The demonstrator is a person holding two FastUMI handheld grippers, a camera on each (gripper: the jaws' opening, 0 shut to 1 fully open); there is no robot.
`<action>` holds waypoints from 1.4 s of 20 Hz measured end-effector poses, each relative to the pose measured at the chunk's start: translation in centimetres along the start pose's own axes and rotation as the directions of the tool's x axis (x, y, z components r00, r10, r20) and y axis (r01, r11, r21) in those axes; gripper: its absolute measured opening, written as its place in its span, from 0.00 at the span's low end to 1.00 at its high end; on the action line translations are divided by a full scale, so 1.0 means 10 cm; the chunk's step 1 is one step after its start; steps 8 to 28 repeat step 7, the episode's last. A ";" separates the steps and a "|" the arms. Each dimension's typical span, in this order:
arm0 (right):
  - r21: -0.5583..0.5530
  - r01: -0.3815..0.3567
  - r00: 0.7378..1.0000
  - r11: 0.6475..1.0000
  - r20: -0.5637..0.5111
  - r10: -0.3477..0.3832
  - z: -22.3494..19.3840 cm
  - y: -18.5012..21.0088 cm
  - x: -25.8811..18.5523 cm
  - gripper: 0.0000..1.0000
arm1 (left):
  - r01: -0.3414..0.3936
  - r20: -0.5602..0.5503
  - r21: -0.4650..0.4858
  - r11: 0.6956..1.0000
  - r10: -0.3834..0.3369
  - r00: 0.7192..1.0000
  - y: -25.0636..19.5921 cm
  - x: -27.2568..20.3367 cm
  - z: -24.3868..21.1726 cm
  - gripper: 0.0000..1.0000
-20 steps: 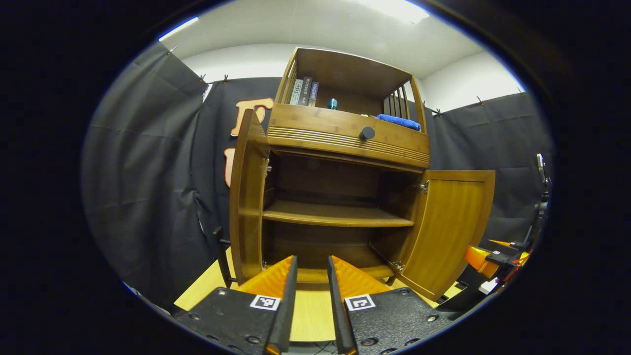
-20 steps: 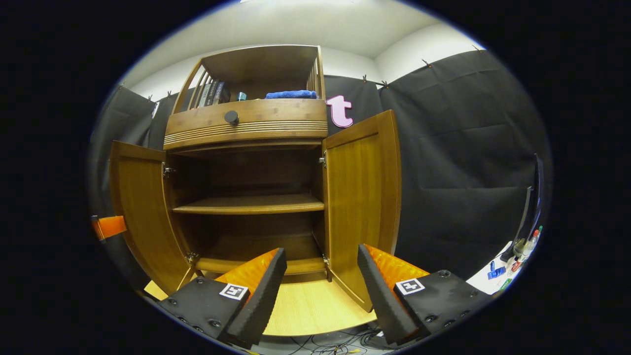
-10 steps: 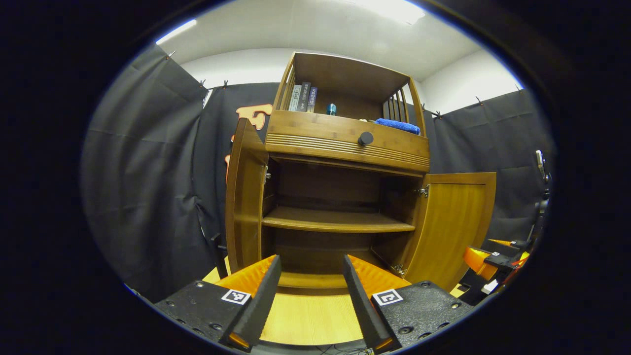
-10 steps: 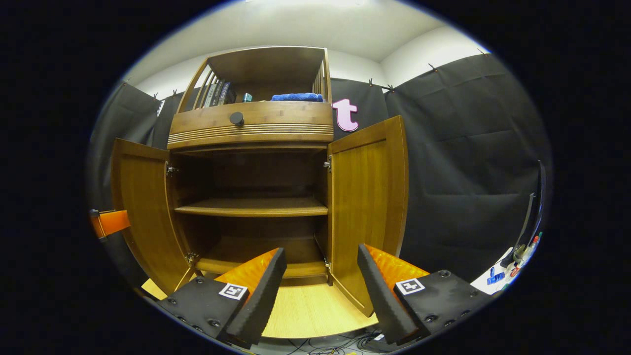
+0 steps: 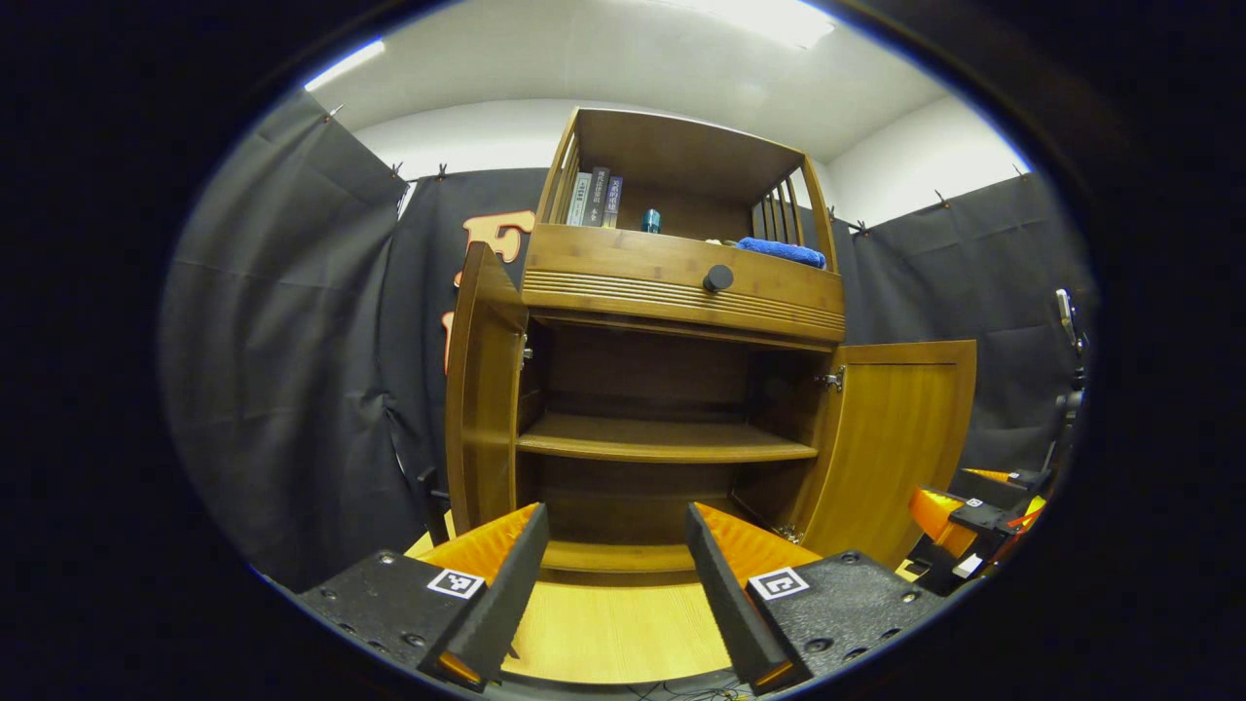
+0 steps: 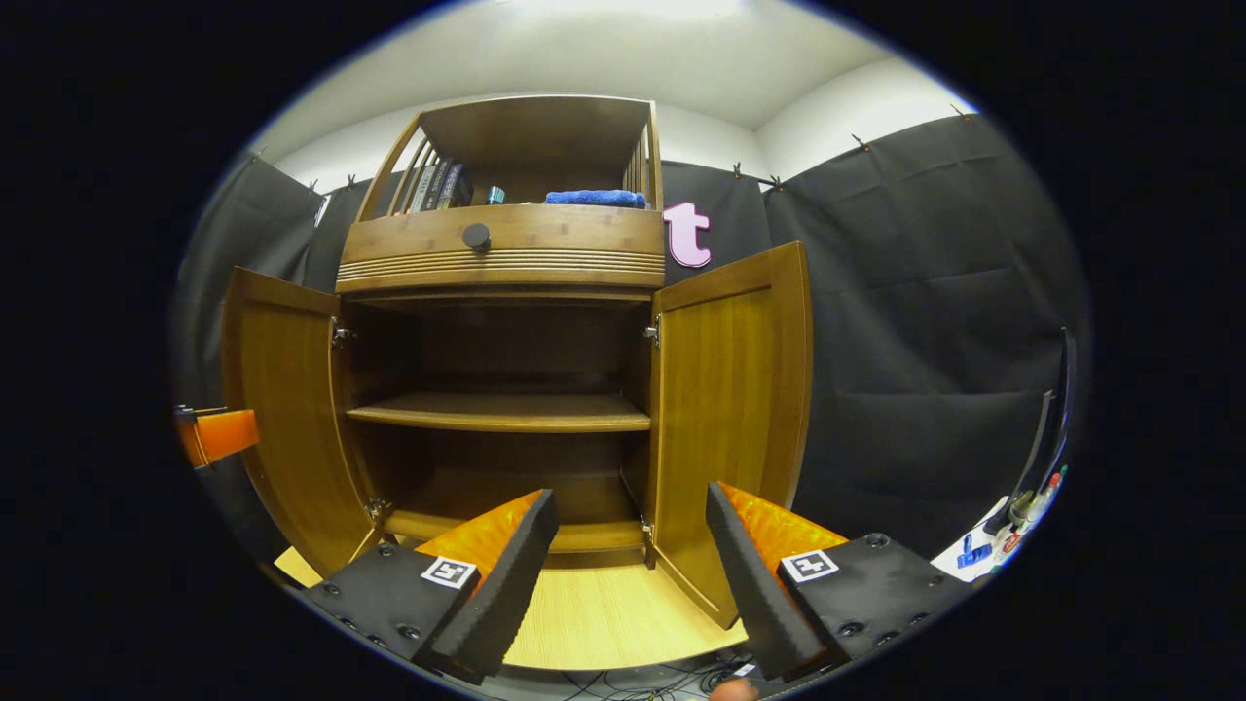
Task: Open the right door of the double-door shoe cabinet with the right hand, and open the left door with the left hand.
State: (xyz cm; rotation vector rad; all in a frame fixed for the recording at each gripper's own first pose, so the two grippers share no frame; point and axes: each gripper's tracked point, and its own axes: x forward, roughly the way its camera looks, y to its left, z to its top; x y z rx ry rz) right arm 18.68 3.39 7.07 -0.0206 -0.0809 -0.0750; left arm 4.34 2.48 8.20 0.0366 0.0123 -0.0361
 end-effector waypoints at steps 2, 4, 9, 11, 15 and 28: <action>0.006 0.005 1.000 1.000 -0.003 -0.005 0.00 0.00 -0.01 0.94 | 0.006 0.003 0.004 1.000 -0.006 1.000 -0.02 -0.05 0.02 0.85; 0.006 0.004 1.000 1.000 -0.001 -0.004 0.00 0.01 -0.02 0.94 | 0.001 0.011 0.009 1.000 -0.001 1.000 0.00 -0.06 0.04 0.85; -0.003 0.006 1.000 1.000 0.007 -0.006 0.01 -0.01 -0.02 0.94 | -0.004 0.020 0.001 1.000 0.004 1.000 0.02 -0.06 0.06 0.86; -0.003 0.006 1.000 1.000 0.007 -0.006 0.01 -0.01 -0.02 0.94 | -0.004 0.020 0.001 1.000 0.004 1.000 0.02 -0.06 0.06 0.86; -0.003 0.006 1.000 1.000 0.007 -0.006 0.01 -0.01 -0.02 0.94 | -0.004 0.020 0.001 1.000 0.004 1.000 0.02 -0.06 0.06 0.86; -0.003 0.006 1.000 1.000 0.007 -0.006 0.01 -0.01 -0.02 0.94 | -0.004 0.020 0.001 1.000 0.004 1.000 0.02 -0.06 0.06 0.86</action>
